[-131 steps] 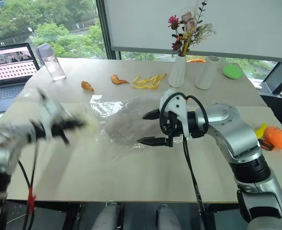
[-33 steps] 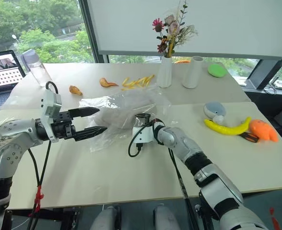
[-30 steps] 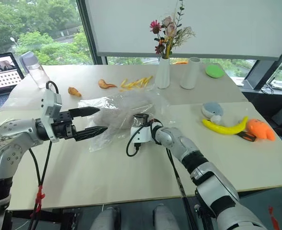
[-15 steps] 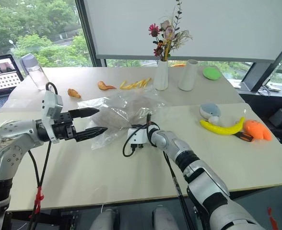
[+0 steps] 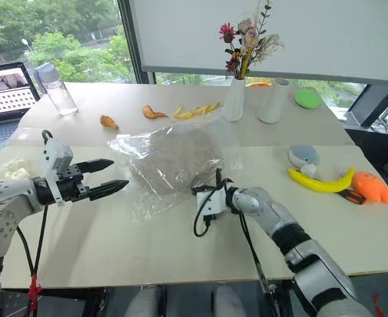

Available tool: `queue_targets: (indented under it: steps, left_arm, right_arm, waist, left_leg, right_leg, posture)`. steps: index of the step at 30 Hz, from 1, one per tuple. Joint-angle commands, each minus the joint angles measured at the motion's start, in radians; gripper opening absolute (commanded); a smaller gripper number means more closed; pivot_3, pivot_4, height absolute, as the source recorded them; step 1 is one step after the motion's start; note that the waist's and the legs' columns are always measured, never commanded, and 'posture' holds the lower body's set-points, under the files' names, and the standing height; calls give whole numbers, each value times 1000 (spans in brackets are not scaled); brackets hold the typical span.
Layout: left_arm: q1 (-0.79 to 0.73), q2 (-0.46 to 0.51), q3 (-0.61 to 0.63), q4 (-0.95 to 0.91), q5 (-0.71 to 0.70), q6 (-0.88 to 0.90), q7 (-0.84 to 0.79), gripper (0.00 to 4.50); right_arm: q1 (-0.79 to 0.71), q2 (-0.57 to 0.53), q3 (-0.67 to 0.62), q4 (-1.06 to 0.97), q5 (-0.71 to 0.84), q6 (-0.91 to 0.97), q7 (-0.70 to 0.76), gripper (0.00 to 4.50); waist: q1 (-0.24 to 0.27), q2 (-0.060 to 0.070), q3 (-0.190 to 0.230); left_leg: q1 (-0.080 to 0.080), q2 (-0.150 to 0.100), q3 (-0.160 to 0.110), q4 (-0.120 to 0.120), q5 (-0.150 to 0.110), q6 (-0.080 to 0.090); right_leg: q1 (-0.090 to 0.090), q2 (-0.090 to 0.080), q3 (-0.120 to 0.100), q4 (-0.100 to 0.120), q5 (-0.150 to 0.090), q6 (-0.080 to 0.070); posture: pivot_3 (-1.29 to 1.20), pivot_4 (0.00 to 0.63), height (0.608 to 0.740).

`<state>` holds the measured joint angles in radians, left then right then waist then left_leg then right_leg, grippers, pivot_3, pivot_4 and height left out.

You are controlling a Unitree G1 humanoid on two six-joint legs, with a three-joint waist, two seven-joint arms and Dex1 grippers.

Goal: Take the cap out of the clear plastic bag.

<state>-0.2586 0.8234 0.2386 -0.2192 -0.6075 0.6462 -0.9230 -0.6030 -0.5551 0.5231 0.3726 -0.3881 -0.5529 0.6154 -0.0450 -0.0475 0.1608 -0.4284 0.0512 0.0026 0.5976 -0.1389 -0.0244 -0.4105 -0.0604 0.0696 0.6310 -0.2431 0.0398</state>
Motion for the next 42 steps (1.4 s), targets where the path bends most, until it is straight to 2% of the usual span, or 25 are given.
queue_targets:
  steps: [1, 3, 7, 10, 14, 16, 19, 21, 25, 26, 27, 29, 33, 37, 39, 42]
  left_arm:
    - [-3, -1, 21, -17, -12, -21, -7, 4500]
    - [-6, -7, 16, -16, -12, -22, -7, 4500]
    - [-10, -13, 10, -14, -10, -24, -9, 4500]
    - [-18, -17, 5, -8, -6, -24, -10, 4500]
    - [-32, -25, -12, -5, -4, -22, -9, 4500]
    - [-41, -30, -22, -7, -4, -20, -11, 4500]
    - [-49, -31, -27, -10, -4, -17, -7, 4500]
    - [-51, -30, -27, -11, -6, -16, -7, 4500]
    - [-48, -31, -28, -17, -7, -15, -5, 4500]
    - [-47, -32, -29, -18, -7, -15, -5, 4500]
    - [-47, -33, -31, -20, -7, -15, -4, 4500]
    - [-48, -35, -34, -20, -6, -14, -3, 4500]
    - [-52, -33, -44, -13, 1, -19, -8, 4500]
    - [-59, -32, -59, 3, 10, -26, -24, 4500]
    - [-65, -36, -70, 14, 14, -31, -34, 4500]
    - [-72, -44, -91, 29, 23, -38, -45, 4500]
  right_arm:
    - [-2, -111, 6, 33, -60, -111, 50, 57]
    - [-54, -141, 11, 129, -124, -158, -2, 57]
    - [-255, -184, 78, 414, -360, -254, -281, 57]
    - [-461, -160, 122, 622, -476, -187, -496, 57]
    - [-620, -101, 176, 774, -572, -152, -714, 57]
    - [-660, -68, 175, 830, -574, -136, -771, 57]
    - [-661, -29, 136, 880, -517, -152, -726, 57]
    - [-648, -15, 103, 892, -468, -174, -681, 500]
    - [-608, -8, 75, 883, -408, -205, -579, 1748]
    - [-601, -19, 73, 878, -405, -200, -564, 2224]
    - [-594, -29, 63, 878, -394, -186, -542, 2420]
    - [-579, -57, 28, 878, -359, -138, -512, 3210]
    - [-534, -136, -39, 850, -300, -49, -476, 4467]
    - [-462, -206, -139, 748, -195, 10, -393, 4467]
    - [-398, -217, -226, 592, -64, 59, -266, 4467]
    - [-276, -169, -335, 217, 206, 224, -35, 4467]
  waist:
    - [3, 0, 0]
    - [5, 0, 0]
    - [8, 2, 2]
    - [10, 3, 7]
    - [-1, 3, 14]
    - [-11, 3, 14]
    - [-22, 3, 14]
    - [-24, 4, 14]
    - [-24, 4, 14]
    - [-24, 4, 14]
    - [-24, 4, 14]
    - [-24, 4, 14]
    - [-19, 4, 14]
    - [-18, 4, 14]
    - [-25, 4, 15]
    - [-38, 4, 15]
  left_leg:
    - [-2, 0, 0, -1, -1, 0]
    - [-5, 0, 0, -1, -3, 0]
    - [-10, -1, 1, 4, -2, -1]
    - [-11, -1, 1, 10, 1, 0]
    - [-12, -1, 1, 10, 6, 2]
    - [-12, -1, 1, 9, 6, 2]
    - [-12, -1, 0, 8, 7, 3]
    - [-12, -1, 0, 7, 7, 3]
    - [-13, -2, -1, 4, 7, 3]
    - [-13, -2, -1, 4, 7, 3]
    - [-13, -2, -1, 4, 7, 3]
    - [-13, -2, -1, 4, 7, 3]
    - [-13, -2, -1, 8, 7, 3]
    - [-13, -2, -1, 9, 7, 3]
    - [-13, -2, -1, 10, 7, 3]
    - [-11, -1, -1, 10, 7, 3]
  right_leg:
    - [-2, 0, 0, 1, -2, 0]
    - [-6, 0, 0, 1, -3, 0]
    - [-10, 0, 0, 1, -2, 1]
    - [-10, -1, 0, 0, -2, -4]
    - [-11, -1, 1, 0, 6, -8]
    - [-12, 0, 1, 2, 7, -8]
    - [-13, 1, 1, 4, 9, -2]
    - [-13, 1, 1, 4, 9, -1]
    - [-13, 1, 1, 3, 8, 0]
    - [-13, 1, 1, 3, 8, 0]
    - [-13, 1, 1, 3, 8, 0]
    - [-13, 1, 1, 3, 8, 0]
    - [-12, 1, 1, 4, 9, 0]
    - [-11, 1, 1, 5, 8, 1]
    - [-11, 1, 2, 8, 8, 0]
    - [-12, 2, 3, 12, 8, 0]
  posture:
    - [0, 150, 740]
    - [0, 150, 740]
    - [0, 150, 740]
    - [0, 150, 740]
    - [0, 150, 740]
    - [0, 150, 740]
    - [0, 150, 740]
    - [0, 150, 740]
    - [0, 150, 740]
    - [0, 150, 740]
    - [0, 150, 740]
    - [0, 150, 740]
    - [0, 150, 740]
    - [0, 150, 740]
    - [0, 150, 740]
    - [0, 150, 740]
